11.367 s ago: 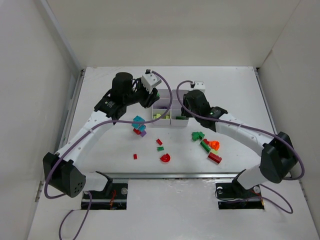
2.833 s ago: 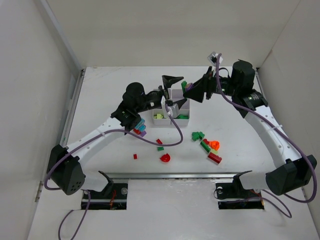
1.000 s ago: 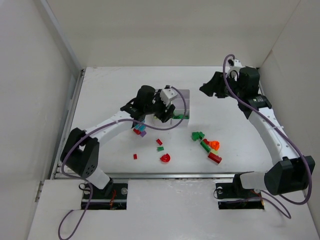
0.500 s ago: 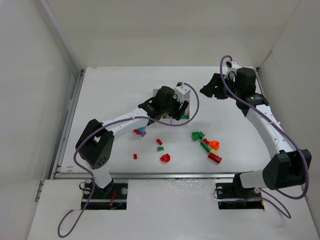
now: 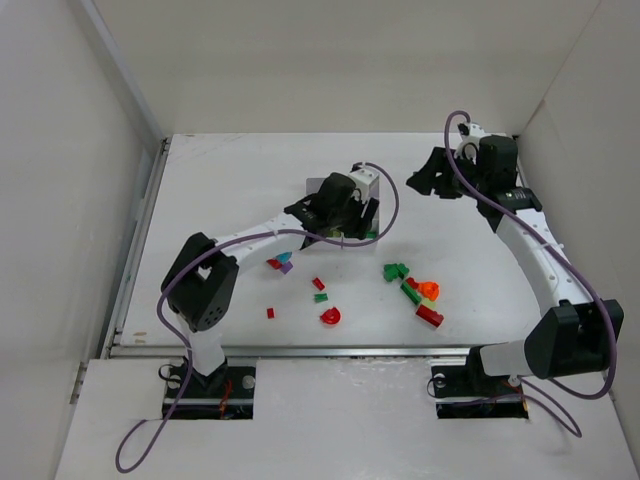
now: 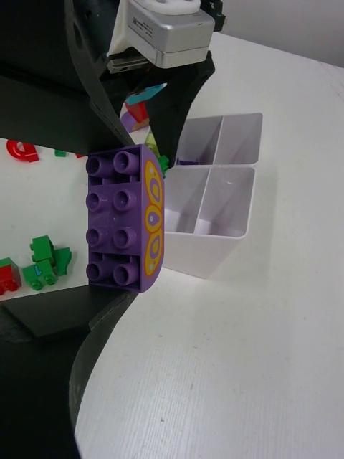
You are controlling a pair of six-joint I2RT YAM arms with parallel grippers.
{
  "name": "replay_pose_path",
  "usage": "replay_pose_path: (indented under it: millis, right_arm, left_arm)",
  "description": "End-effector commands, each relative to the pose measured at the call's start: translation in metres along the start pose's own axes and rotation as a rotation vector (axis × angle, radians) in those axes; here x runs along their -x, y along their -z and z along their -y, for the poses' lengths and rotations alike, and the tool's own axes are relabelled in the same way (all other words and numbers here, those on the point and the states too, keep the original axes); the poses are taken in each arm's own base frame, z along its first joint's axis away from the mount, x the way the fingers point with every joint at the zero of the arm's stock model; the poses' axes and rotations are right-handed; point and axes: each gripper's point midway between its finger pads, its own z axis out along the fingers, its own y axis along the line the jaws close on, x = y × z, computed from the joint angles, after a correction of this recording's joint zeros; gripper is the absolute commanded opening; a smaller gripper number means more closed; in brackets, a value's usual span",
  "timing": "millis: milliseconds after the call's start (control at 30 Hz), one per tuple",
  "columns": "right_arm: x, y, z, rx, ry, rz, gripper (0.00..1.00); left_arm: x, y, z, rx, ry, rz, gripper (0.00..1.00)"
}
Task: Sort the legos into containers by color
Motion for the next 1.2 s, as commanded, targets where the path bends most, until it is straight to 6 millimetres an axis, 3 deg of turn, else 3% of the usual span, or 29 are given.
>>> replay_pose_path:
  millis: [0,400,533,700,767,867,1167]
  right_arm:
    - [0.012,0.004,-0.001,0.005,0.027,0.03,0.0]
    - [0.011,0.005,0.003,-0.005,0.029,0.026,0.0]
    - [0.011,0.005,0.003,-0.005,0.029,0.026,0.0]
    - [0.011,0.008,0.002,-0.005,0.038,0.026,0.0]
    - [0.011,0.008,0.002,-0.005,0.038,0.026,0.0]
    - [0.011,0.008,0.002,-0.005,0.038,0.026,0.0]
    - [0.011,0.011,0.001,-0.005,0.038,0.026,0.0]
  left_arm:
    - [0.035,0.004,0.007,-0.022,0.019,0.086,0.19]
    - [0.021,0.005,0.018,-0.055,-0.011,0.041,0.2]
    - [0.019,0.002,0.02,-0.063,-0.011,0.03,0.3]
    - [0.019,0.002,0.02,-0.063,-0.011,0.029,0.51]
    - [0.019,0.002,0.02,-0.063,-0.011,0.029,0.65]
    - [0.02,0.002,0.017,-0.042,0.0,0.032,0.72]
    - [0.025,0.002,0.01,0.0,0.02,0.047,0.72]
